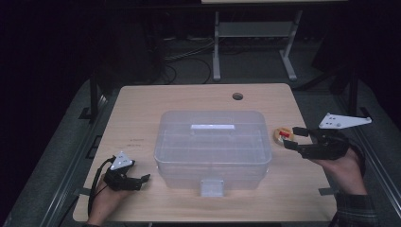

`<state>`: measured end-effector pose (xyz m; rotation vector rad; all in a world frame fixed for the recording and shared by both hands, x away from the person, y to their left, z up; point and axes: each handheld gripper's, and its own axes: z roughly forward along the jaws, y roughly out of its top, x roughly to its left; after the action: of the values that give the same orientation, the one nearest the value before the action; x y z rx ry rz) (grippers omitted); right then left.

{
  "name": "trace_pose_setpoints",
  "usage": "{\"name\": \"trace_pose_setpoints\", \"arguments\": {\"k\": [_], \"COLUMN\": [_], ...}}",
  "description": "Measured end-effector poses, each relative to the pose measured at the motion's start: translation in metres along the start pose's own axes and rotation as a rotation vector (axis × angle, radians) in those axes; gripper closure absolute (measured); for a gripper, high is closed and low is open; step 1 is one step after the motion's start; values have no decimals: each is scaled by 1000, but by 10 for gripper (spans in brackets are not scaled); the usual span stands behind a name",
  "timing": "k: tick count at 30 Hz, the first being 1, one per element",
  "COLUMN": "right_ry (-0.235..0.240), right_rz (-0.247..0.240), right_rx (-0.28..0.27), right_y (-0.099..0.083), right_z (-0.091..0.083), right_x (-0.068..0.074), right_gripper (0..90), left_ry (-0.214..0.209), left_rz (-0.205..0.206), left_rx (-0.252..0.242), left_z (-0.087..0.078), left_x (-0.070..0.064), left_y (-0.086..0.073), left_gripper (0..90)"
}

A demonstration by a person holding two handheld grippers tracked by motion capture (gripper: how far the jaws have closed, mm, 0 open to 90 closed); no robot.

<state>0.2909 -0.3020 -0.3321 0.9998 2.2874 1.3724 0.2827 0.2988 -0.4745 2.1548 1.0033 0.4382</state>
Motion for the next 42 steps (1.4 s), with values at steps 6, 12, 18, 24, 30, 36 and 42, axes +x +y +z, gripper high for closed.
{"name": "trace_pose_setpoints", "arguments": {"k": [6,12,18,24,30,36,42], "right_ry": [24,50,71,108,140,165,193], "right_rz": [-20,-49,-69,-87,-107,-130,-155], "right_rx": [-10,-9,-24,-25,-20,-11,-7], "right_y": [11,23,36,45,53,61,67], "right_z": [0,1,1,9,20,27,36], "right_x": [3,8,11,15,19,25,30], "right_gripper": [347,347,347,347,347,367,382], "left_ry": [-1,-1,-2,-2,-1,-1,-2], "left_rz": [-1,-1,-2,-2,-1,-2,-2], "left_rx": [1,1,1,1,1,1,1], "left_z": [0,0,0,0,0,0,0], "left_x": [0,0,0,0,0,0,0], "left_y": [0,0,0,0,0,0,0], "left_gripper": [138,139,139,139,139,139,139]}}
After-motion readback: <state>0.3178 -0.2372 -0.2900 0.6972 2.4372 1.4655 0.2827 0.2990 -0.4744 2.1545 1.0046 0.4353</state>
